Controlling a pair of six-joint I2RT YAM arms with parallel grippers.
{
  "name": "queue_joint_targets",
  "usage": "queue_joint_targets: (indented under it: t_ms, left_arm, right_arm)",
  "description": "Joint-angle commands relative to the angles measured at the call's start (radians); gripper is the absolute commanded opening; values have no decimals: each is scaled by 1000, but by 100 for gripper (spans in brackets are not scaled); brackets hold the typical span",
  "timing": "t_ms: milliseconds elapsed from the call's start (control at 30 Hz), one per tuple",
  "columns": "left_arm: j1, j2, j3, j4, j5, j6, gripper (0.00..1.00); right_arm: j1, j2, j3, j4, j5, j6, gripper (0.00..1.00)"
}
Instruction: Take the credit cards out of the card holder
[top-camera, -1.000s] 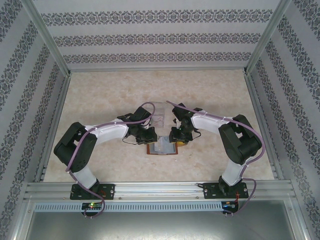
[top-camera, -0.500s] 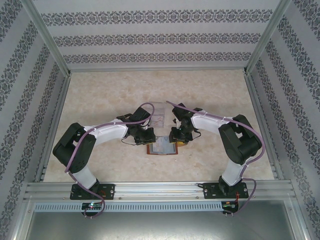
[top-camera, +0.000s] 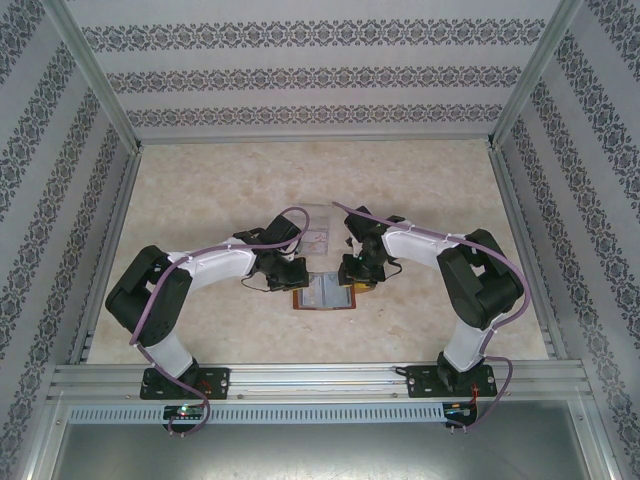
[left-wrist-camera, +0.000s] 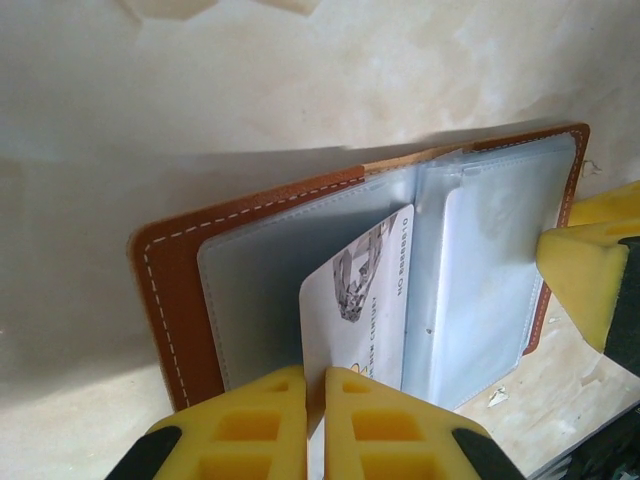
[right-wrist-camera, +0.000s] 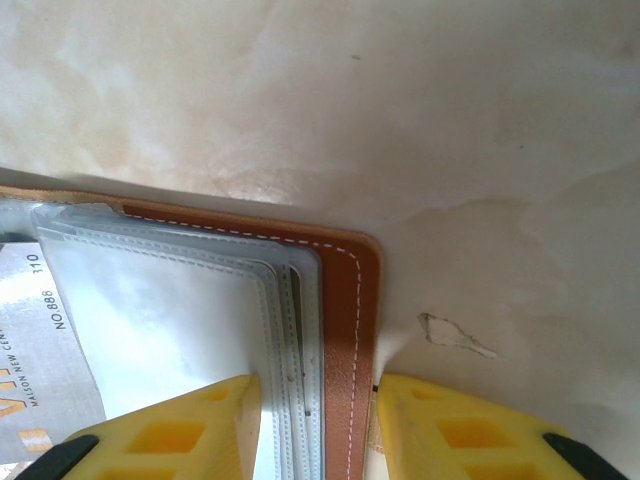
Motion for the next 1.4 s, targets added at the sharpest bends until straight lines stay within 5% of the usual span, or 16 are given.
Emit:
queue_joint_targets:
  t_ms: [0, 467, 1367]
  left_arm:
    - [9, -7, 12, -41, -9, 10, 11]
    - [1, 15, -3, 120, 137, -58, 21]
    - [-2, -8, 77, -42, 84, 23, 1]
  right_arm:
    - [-12, 17, -20, -84, 56, -7, 37]
    - [-12, 19, -23, -84, 56, -7, 37]
    - [-12, -19, -3, -114, 61, -8, 37]
